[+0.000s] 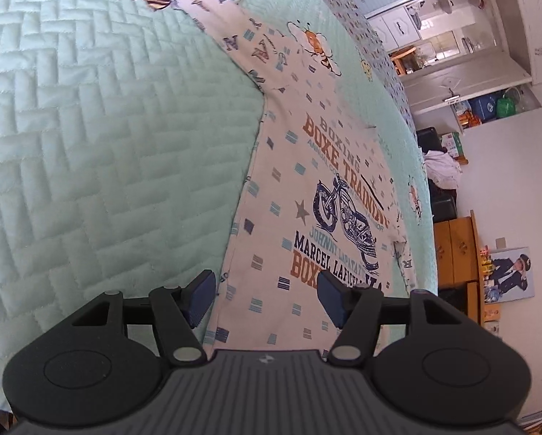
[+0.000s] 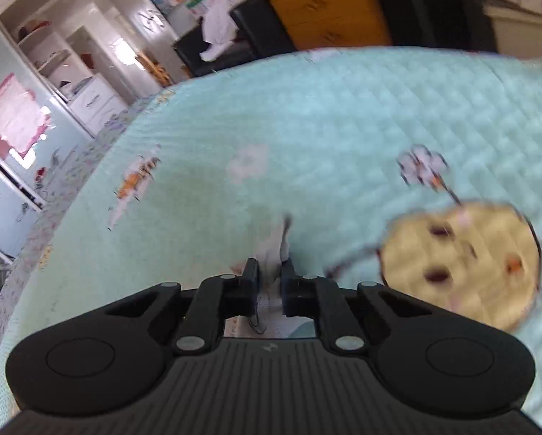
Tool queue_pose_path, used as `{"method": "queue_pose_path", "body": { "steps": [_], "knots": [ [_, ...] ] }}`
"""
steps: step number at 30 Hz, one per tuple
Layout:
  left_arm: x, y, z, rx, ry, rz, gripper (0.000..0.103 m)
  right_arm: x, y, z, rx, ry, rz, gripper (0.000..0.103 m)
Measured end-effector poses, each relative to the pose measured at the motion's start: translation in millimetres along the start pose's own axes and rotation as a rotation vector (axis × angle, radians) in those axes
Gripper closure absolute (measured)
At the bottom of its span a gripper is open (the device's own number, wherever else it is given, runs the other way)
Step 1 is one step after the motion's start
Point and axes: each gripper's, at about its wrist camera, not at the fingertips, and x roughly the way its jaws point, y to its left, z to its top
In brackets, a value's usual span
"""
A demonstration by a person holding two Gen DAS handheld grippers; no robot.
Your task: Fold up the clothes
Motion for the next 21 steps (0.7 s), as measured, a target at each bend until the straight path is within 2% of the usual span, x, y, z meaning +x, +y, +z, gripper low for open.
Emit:
{"method": "queue_pose_path", "body": {
  "steps": [3, 4, 5, 7, 9, 11, 14, 17, 19, 21],
  "knots": [
    [1.1, -5.5, 2.8, 0.020, -0.013, 0.008, 0.039, -6.0, 5.6, 37.3, 0.008, -0.096, 0.058, 0.091],
    [2.3, -4.6, 3.8, 0.014, -0.015, 0.008, 0.039, -4.1, 4.8, 44.3, 0.015, -0.106, 0.056, 0.088],
    [4.0, -3.5, 4.5, 0.007, -0.016, 0.008, 0.039, -2.2, 4.1, 51.4, 0.022, -0.115, 0.054, 0.080],
    [8.5, -0.3, 4.9, -0.005, -0.012, 0.006, 0.039, -0.6, -4.4, 47.1, 0.060, -0.086, 0.026, 0.068],
    [12.1, 0.9, 5.3, -0.006, -0.006, 0.006, 0.039, -12.5, -14.7, 28.2, 0.105, -0.083, 0.027, 0.067],
    [13.9, 0.1, 7.1, 0.003, -0.001, 0.006, 0.039, -35.8, -16.7, -4.1, 0.135, -0.076, 0.120, 0.066],
    [11.9, -4.5, 15.1, 0.024, -0.012, -0.001, 0.039, -63.1, 3.9, -58.1, 0.089, 0.024, 0.270, 0.062],
    [8.3, -20.6, 33.4, 0.088, -0.038, -0.011, 0.039, -75.2, 48.7, -100.8, -0.040, 0.153, 0.417, 0.060],
    [6.3, -36.5, 50.2, 0.152, -0.065, -0.013, 0.039, -74.6, 89.5, -114.8, -0.148, 0.224, 0.510, 0.058],
    [11.0, -60.4, 72.0, 0.260, -0.094, 0.015, 0.038, -72.1, 133.3, -121.9, -0.268, 0.278, 0.588, 0.048]
  ]
}}
